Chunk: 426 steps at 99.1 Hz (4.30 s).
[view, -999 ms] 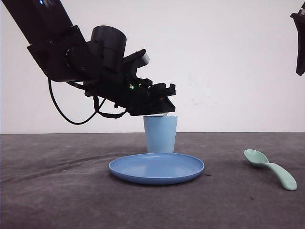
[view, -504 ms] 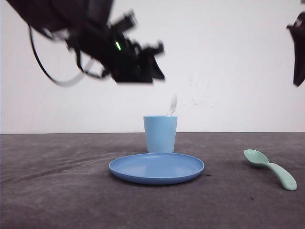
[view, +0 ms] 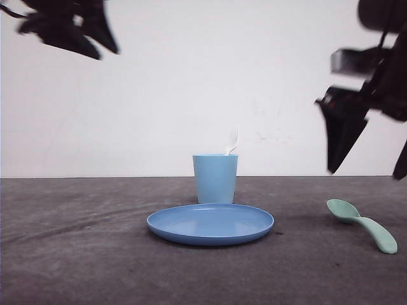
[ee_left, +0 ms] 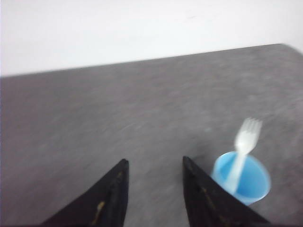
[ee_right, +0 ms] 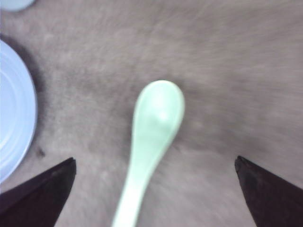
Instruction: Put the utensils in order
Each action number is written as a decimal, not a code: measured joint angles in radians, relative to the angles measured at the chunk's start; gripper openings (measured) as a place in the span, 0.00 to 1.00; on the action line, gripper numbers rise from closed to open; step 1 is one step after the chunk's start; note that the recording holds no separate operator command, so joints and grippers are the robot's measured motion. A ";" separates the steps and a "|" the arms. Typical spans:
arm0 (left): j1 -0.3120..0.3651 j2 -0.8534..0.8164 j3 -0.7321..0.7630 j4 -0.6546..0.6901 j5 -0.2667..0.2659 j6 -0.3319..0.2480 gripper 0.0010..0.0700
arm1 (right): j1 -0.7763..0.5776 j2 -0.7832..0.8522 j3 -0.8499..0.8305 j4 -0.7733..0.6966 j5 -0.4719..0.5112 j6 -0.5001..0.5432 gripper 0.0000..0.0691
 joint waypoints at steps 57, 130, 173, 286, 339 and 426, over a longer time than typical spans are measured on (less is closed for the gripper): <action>0.156 -0.489 -0.410 -0.117 -0.119 0.000 0.27 | 0.060 0.175 -0.001 0.176 0.069 0.050 0.88; 0.160 -0.561 -0.426 -0.151 -0.134 -0.001 0.27 | 0.063 0.212 0.000 0.189 0.092 0.058 0.22; 0.160 -0.561 -0.426 -0.160 -0.134 -0.001 0.27 | 0.066 0.118 0.000 0.153 0.056 0.061 0.08; 0.160 -0.561 -0.426 -0.162 -0.133 -0.008 0.27 | 0.243 0.231 0.014 1.411 -0.048 -0.110 0.08; 0.159 -0.561 -0.426 -0.181 -0.129 -0.016 0.27 | 0.243 0.509 0.291 1.166 -0.047 -0.173 0.08; 0.159 -0.561 -0.426 -0.182 -0.129 -0.016 0.27 | 0.254 0.539 0.294 1.071 -0.049 -0.179 0.61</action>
